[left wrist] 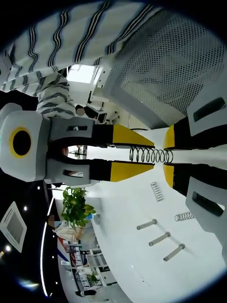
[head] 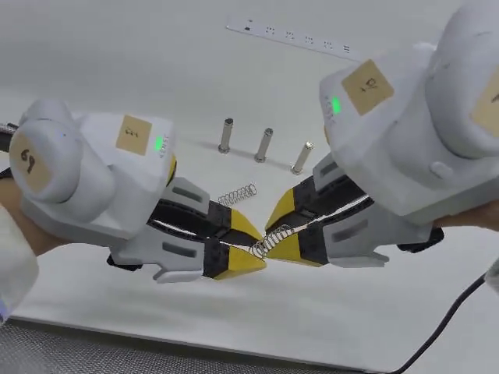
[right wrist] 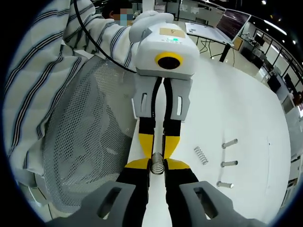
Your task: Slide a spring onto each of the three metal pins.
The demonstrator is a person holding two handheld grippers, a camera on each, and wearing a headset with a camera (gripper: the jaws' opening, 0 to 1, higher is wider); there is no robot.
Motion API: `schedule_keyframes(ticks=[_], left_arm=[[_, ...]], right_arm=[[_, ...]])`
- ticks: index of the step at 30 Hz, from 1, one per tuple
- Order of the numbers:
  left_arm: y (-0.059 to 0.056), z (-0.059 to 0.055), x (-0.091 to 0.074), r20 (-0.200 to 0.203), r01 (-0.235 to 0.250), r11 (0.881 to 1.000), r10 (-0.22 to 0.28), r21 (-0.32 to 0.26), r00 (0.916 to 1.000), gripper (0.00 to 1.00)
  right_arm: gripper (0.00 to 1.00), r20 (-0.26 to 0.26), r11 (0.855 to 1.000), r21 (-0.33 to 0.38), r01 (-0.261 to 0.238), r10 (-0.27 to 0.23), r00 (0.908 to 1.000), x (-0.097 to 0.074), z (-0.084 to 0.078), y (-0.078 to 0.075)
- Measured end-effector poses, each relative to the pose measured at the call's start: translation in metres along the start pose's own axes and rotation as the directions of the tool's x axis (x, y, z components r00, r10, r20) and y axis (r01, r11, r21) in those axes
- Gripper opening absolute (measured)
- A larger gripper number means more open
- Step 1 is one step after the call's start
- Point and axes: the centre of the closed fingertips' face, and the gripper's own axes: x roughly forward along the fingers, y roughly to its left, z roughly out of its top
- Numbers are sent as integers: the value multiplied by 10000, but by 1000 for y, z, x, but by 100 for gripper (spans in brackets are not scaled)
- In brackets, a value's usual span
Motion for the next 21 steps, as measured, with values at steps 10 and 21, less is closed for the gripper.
schedule_keyframes(ticks=[10, 21], left_arm=[[2, 3, -1, 74, -88, 10000, 88, -7, 9999, 2], [1, -1, -3, -12, -191, 9998, 191, -73, 9998, 2]], right_arm=[[9, -259, 9992, -348, -202, 193, 9995, 5, 0, 1], [8, -504, 9983, -400, -412, 392, 9980, 10, 0, 1]])
